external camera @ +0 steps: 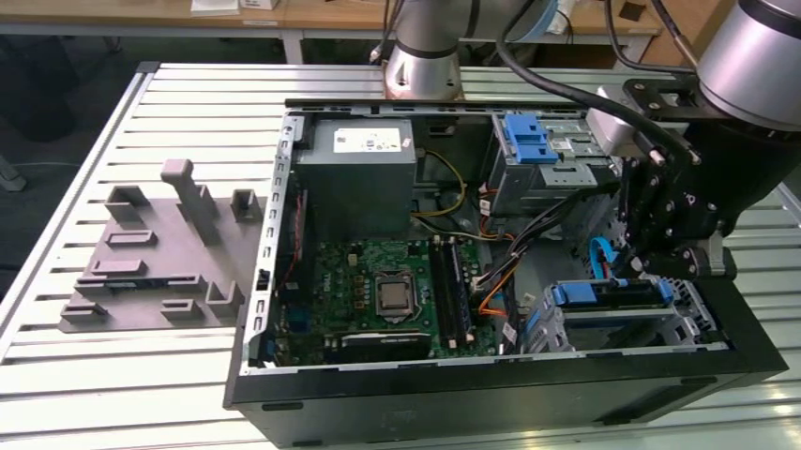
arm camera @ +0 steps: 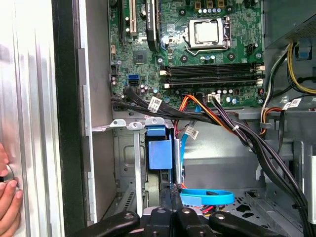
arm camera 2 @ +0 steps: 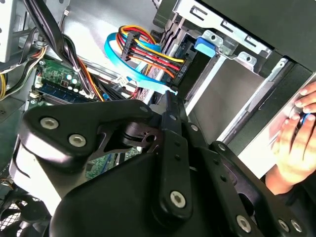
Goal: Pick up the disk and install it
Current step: 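Insert the second disk wire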
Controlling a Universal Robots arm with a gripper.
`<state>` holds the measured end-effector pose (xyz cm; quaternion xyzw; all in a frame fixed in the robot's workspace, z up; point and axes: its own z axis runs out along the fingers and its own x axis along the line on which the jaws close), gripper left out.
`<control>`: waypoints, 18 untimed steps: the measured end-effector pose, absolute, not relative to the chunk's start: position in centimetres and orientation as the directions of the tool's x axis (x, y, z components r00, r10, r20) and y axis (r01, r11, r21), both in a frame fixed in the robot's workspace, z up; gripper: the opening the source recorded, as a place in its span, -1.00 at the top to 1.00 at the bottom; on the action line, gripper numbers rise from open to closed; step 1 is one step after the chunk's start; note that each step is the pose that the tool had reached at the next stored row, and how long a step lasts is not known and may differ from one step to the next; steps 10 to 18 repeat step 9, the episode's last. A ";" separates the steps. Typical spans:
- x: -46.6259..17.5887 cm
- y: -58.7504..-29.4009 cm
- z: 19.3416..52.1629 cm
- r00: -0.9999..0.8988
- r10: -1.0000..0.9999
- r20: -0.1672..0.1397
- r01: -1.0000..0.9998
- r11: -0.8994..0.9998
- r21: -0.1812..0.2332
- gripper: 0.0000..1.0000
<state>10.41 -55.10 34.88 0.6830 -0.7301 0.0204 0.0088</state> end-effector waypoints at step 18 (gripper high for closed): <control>10.4 -55.1 34.9 -0.067 -0.997 0.041 -0.998 0.066 -0.018 0.79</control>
